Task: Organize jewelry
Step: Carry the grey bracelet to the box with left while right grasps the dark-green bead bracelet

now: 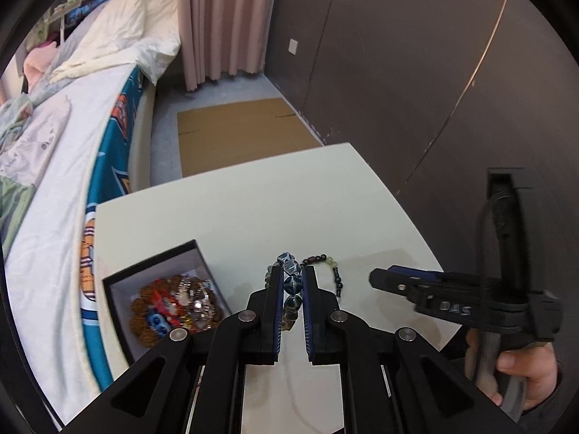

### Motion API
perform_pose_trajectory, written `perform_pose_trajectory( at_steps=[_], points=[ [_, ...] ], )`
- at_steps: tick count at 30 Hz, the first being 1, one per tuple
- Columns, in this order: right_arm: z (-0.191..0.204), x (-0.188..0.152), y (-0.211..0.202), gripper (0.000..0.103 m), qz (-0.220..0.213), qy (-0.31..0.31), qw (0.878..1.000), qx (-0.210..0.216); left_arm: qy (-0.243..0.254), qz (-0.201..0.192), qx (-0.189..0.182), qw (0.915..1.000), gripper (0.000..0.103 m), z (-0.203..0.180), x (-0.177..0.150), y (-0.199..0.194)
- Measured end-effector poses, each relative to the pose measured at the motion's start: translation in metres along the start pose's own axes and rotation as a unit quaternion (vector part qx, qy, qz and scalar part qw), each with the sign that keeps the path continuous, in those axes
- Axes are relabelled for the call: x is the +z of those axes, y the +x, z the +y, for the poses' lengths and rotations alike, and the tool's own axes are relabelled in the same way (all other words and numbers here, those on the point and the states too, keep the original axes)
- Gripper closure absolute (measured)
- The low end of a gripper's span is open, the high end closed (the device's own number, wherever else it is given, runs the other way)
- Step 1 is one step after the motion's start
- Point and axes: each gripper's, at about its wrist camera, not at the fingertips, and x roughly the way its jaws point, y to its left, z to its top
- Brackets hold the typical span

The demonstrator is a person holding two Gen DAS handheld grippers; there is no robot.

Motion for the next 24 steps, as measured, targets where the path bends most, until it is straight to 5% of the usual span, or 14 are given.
perform_pose_trajectory(
  at_steps=[8, 15, 21, 24],
  points=[
    [0.021, 0.004, 0.019, 0.068, 0.011, -0.029, 0.998, -0.048, 0.0, -0.029, 0.018, 0.9994, 0.093, 0.016, 0.0, -0.025],
    [0.033, 0.009, 0.04, 0.068, 0.022, -0.067, 0.988, -0.134, -0.01, -0.038, 0.025, 0.9989, 0.093, 0.032, -0.005, -0.035],
    [0.041, 0.008, 0.051, 0.093, 0.035, -0.092, 0.982, -0.161, -0.019, -0.039, 0.024, 0.9988, 0.093, 0.043, -0.01, -0.039],
    [0.039, 0.006, 0.046, 0.094, 0.039, -0.079, 0.986, -0.142, -0.025, -0.038, 0.022, 0.9987, 0.093, 0.048, -0.013, -0.04]
  ],
)
